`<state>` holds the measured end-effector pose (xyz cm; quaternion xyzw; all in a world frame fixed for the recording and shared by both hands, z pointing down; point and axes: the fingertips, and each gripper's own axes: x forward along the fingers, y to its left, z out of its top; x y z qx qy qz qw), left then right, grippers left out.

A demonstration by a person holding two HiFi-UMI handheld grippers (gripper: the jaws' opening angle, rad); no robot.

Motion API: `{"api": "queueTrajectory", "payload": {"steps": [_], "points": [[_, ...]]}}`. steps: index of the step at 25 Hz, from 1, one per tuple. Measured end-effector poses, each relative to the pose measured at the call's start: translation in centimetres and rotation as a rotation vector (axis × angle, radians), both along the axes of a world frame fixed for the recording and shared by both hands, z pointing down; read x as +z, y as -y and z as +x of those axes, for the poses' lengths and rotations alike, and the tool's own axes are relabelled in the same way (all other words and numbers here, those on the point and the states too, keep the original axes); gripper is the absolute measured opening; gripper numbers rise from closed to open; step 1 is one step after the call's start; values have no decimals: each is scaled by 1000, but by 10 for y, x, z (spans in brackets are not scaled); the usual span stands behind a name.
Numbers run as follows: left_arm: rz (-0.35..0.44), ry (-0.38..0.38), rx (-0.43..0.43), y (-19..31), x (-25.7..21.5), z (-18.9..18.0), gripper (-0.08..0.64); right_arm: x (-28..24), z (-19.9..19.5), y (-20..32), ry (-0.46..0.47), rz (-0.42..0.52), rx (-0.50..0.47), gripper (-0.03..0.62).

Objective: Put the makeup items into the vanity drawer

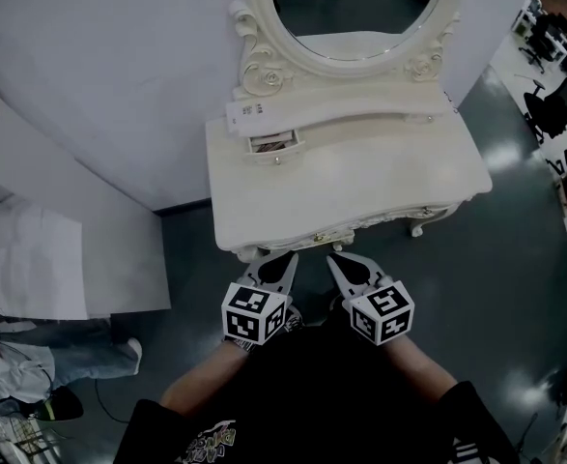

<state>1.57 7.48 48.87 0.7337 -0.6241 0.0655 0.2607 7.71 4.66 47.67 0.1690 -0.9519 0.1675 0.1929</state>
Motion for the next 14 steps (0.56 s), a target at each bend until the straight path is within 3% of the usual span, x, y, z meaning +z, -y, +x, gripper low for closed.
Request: {"api": "queueTrajectory", "payload": {"steps": [14], "points": [[3,12,13,1,-2,6,8,-1,5,-1,9,4,5,29]]}}
